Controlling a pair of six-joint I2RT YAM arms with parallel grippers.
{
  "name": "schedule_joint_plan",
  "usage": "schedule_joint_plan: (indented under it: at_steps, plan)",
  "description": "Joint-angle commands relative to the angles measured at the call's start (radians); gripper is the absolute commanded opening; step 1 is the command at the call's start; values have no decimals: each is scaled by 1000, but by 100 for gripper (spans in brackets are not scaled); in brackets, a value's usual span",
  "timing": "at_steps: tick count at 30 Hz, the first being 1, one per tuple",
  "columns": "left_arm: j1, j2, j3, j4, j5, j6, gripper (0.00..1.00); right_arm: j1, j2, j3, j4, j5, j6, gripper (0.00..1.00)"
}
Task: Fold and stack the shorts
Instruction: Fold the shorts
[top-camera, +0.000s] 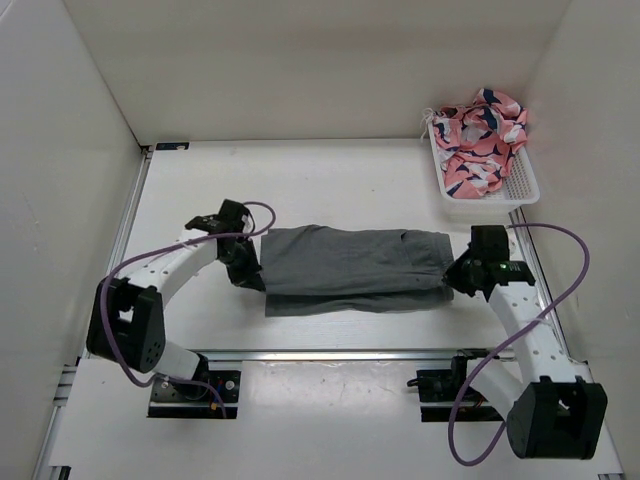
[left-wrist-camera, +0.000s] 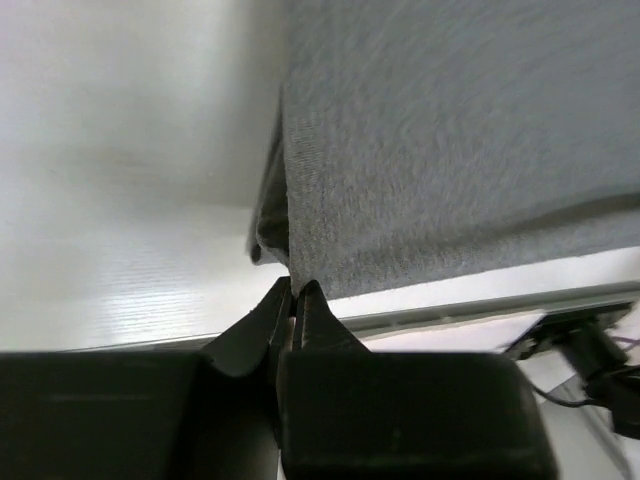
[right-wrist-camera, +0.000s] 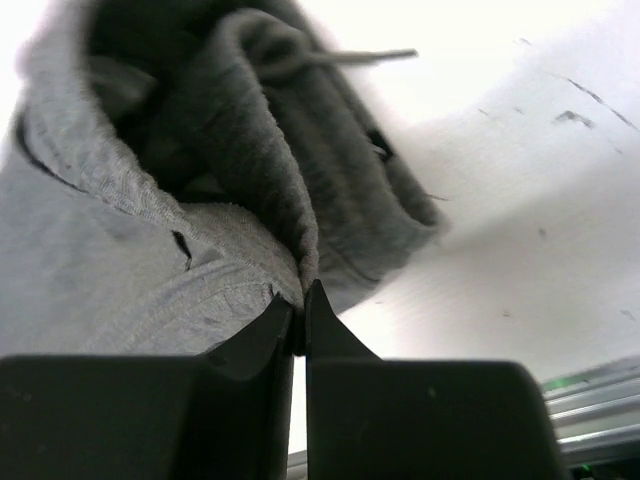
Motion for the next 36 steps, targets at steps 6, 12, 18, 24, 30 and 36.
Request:
schedule_joint_plan:
  at_steps: [6,12,18,24,30,36]
  plan:
    - [-49,73,-100,57,-41,-66,100,-4,148,-43,4,100,31,10]
    - [-110,153,-109,97,-29,-66,100,-4,190,-34,7,98,31,42]
    - [-136,231,-94,138,-51,-100,59,-4,161,-34,16,78,8,57]
    - [-49,138,-95,120,-123,-111,10,-4,135,-25,16,37,-77,61]
    - [3,81,-105,109,-123,-92,10,-4,211,-69,100,-129,-132,64]
    - [3,58,-124,91,-132,-92,10,-4,242,-147,171,-209,-68,58]
